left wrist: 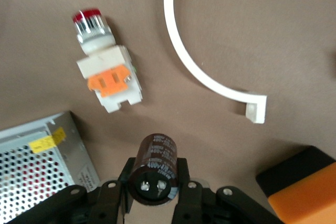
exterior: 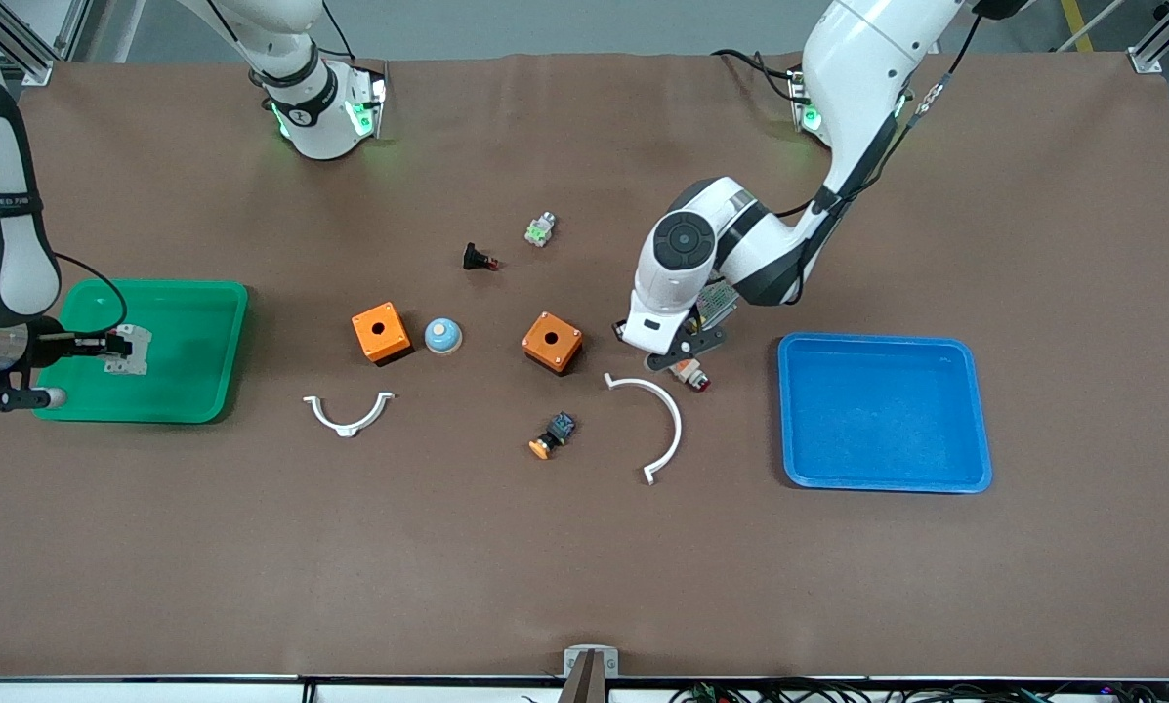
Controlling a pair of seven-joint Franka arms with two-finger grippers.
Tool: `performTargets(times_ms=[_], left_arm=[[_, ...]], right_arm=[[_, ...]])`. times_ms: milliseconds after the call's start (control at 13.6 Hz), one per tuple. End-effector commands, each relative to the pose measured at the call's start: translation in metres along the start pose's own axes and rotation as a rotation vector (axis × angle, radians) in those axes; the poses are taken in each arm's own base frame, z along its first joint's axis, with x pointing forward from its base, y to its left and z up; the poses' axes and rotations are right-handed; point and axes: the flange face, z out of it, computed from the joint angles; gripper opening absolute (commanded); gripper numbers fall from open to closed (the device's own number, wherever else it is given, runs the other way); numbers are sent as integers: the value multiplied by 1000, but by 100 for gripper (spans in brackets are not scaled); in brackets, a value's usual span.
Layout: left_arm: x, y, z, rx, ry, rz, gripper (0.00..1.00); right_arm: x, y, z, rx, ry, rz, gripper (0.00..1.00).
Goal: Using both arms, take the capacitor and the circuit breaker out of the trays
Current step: 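Carry the capacitor with the left gripper toward the grey power supply, then carry the breaker with the right gripper beside the white arc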
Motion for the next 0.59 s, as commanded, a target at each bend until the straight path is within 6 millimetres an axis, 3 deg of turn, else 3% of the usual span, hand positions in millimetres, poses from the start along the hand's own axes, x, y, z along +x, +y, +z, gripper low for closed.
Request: performTargets(times_ms=[0, 221, 295, 369, 443, 516], left_arm=[[-7, 10, 10, -10, 12, -2, 0], [-24, 18, 29, -20, 3, -32, 2], [-28, 19, 30, -18, 2, -38, 9], [-28, 18, 31, -15, 1, -39, 23], [-27, 18, 32, -13, 1, -40, 58], [-27, 18, 31, -16, 2, -44, 100]], right_arm=[[22, -81, -32, 11, 25, 38, 21], [33, -208, -34, 28, 23, 102, 22], [31, -246, -34, 57, 24, 110, 22], [33, -283, -30, 85, 46, 129, 22], [37, -306, -25, 89, 79, 145, 22], [42, -329, -10, 86, 95, 151, 23]])
